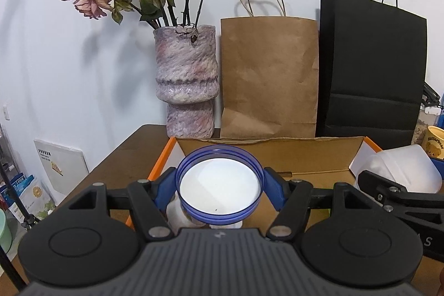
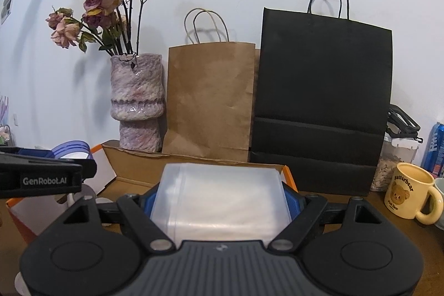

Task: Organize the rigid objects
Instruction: 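Lift the blue-rimmed lid and plastic box and carry both over the cardboard box, then lower the lid and plastic box into the cardboard box and open both tools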

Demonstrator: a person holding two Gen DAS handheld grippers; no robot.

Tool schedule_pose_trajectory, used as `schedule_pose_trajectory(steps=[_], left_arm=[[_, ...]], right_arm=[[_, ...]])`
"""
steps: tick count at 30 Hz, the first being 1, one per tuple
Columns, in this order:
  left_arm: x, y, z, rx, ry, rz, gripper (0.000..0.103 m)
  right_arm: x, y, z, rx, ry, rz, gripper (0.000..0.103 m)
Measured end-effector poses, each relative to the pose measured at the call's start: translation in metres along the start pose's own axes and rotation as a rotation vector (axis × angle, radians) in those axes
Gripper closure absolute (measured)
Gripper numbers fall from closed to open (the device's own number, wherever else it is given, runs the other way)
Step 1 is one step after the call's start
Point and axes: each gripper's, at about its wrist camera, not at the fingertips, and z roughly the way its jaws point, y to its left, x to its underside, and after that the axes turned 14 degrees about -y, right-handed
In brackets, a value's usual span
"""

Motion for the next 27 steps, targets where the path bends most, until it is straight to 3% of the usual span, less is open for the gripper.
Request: schedule_pose_trajectory(steps=[21, 22, 23, 25, 27], left_arm=[[0.0, 0.001, 0.037, -0.01, 0.01, 0.027, 0.033], [0.001, 0.001, 0.037, -0.012, 0.011, 0.027, 0.027], [0.001, 0.002, 0.037, -0.015, 0.01, 0.027, 0.021], [0.001, 0.002, 0.035, -0.03, -0.002, 0.029, 0.0], [0.001, 0.003, 0.034, -0.045, -0.011, 0.029, 0.0]], right_arm=[[0.005, 0.004, 0.031, -0.027, 0.049, -0.043, 0.022], [0.006, 0.004, 0.031, -0.026, 0.052, -0.043, 0.02], [0.006, 0.003, 0.031, -0.021, 0.051, -0.043, 0.01], [0.006, 0.002, 0.029, -0.004, 0.039, -0.042, 0.0], [0.004, 0.0, 0.028, -0.001, 0.035, -0.032, 0.0]])
